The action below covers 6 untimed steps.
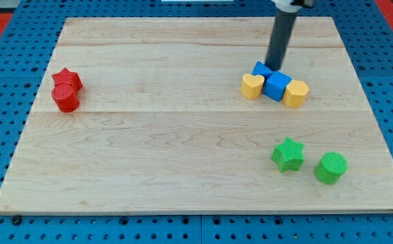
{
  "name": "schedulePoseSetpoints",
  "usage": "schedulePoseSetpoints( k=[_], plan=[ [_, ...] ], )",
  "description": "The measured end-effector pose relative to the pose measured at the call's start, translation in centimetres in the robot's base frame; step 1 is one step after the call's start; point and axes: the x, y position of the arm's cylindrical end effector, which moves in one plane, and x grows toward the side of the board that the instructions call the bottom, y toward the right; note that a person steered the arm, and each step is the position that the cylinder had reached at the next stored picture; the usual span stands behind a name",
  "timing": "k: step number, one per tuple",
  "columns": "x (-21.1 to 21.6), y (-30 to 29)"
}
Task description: Slide the green star towards the left of the board
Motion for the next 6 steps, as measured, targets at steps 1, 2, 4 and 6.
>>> schedulePoseSetpoints(
  k=[1,2,4,6],
  plan=[
    [1.6,-8.1],
    [6.5,-11.8],
    [20.0,-9.9],
    [24.3,-4.0]
  ],
)
